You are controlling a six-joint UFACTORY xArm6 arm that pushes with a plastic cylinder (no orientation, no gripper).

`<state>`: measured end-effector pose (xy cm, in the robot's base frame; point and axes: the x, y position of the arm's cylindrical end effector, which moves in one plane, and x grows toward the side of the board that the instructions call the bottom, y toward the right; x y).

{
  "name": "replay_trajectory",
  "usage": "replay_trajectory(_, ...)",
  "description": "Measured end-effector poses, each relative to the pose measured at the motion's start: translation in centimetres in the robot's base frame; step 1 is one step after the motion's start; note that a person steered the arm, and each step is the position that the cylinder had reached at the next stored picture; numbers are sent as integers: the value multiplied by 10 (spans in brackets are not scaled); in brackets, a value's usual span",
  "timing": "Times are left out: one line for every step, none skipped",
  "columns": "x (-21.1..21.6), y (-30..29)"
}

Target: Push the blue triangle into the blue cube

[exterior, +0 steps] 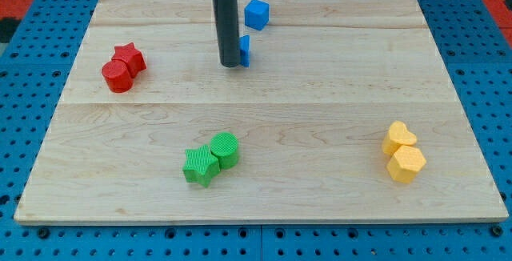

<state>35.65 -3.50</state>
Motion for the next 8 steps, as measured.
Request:
replay_trajectory(-12, 17)
replay_trajectory(-30, 23)
replay_trajectory(-31, 36)
replay_trajectory(-34, 44)
replay_trajectory(-50, 44)
replay_trajectory(-63, 47)
replay_trajectory(-63, 59)
replay_trajectory(-63, 60)
